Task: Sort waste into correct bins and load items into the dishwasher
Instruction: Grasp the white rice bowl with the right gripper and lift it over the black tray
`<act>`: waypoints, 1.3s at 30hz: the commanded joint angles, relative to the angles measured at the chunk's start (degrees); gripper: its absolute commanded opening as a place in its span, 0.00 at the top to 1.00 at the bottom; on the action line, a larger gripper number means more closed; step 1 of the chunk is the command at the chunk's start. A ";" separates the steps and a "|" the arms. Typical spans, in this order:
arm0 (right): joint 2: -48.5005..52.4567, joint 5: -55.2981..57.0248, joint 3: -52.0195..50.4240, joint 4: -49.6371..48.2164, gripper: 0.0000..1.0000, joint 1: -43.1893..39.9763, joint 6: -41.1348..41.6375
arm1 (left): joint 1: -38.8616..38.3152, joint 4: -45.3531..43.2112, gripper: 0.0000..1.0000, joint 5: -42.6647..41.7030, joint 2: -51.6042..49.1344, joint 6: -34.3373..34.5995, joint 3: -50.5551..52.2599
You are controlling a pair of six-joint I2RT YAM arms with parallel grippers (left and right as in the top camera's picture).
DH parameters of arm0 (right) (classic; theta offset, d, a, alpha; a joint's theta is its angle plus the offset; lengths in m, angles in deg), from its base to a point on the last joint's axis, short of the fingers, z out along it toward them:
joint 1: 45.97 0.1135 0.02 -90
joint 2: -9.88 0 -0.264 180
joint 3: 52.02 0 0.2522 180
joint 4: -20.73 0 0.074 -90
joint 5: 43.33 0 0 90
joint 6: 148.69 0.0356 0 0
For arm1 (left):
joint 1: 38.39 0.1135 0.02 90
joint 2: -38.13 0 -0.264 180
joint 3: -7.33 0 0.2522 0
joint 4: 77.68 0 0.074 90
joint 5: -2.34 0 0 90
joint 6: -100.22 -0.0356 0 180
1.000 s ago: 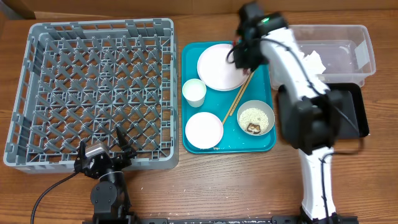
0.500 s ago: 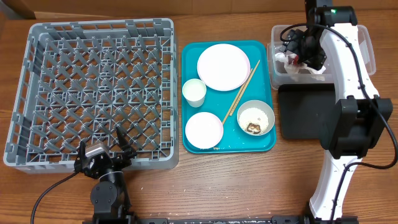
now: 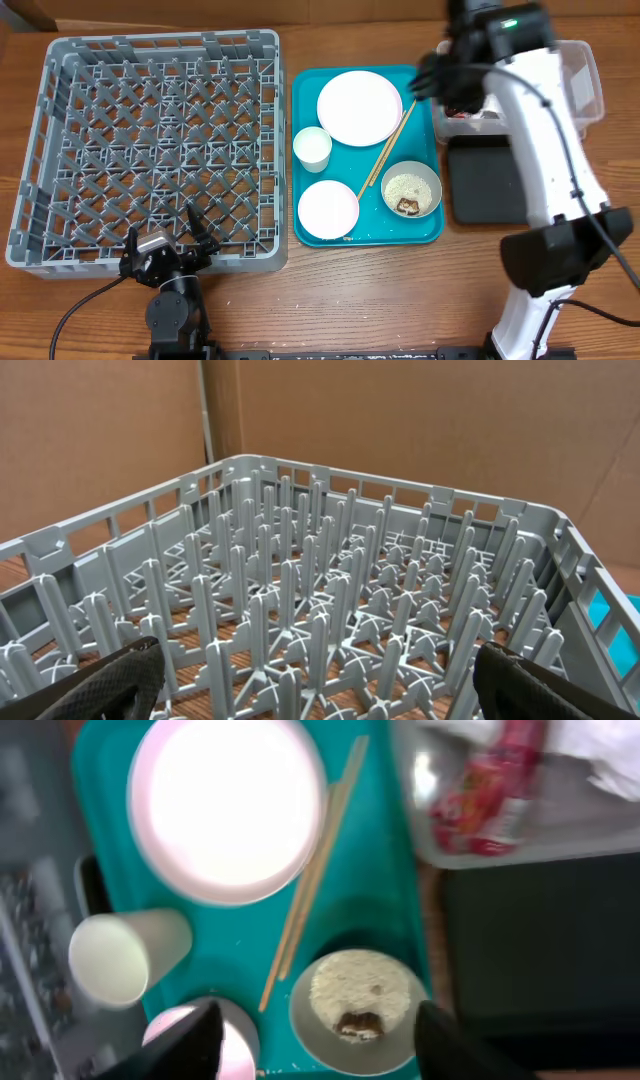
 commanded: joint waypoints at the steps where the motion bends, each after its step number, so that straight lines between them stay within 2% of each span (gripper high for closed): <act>1: 0.46 1.38 -6.64 -2.08 0.43 5.92 0.68 | -0.09 -0.04 0.00 0.74 0.48 1.20 0.24; 8: 0.46 1.14 -25.55 -14.95 0.51 11.41 1.97 | -0.09 -0.04 0.00 0.74 0.48 1.22 0.24; 16: 0.46 1.14 -39.17 -24.30 0.65 12.04 2.01 | -0.09 -0.04 0.00 0.74 0.48 1.20 0.24; 20: 0.46 1.16 -41.46 -25.24 0.79 12.04 2.19 | -0.09 -0.04 0.00 0.74 0.48 1.20 0.24; 22: 0.46 1.16 -41.46 -25.31 0.96 12.02 2.16 | -0.09 -0.07 0.00 0.74 0.48 1.20 0.24; 26: 0.28 1.16 -41.07 -24.20 0.96 12.02 2.12 | -0.09 -0.04 0.00 0.74 0.48 1.20 0.24; 31: -1.75 1.18 -35.52 -15.98 0.96 12.00 1.90 | -0.09 -0.04 0.00 0.74 0.48 1.20 0.22; 39: -17.73 0.92 -34.32 -14.12 0.96 8.85 1.84 | -0.09 -0.04 0.00 0.74 0.48 1.20 0.24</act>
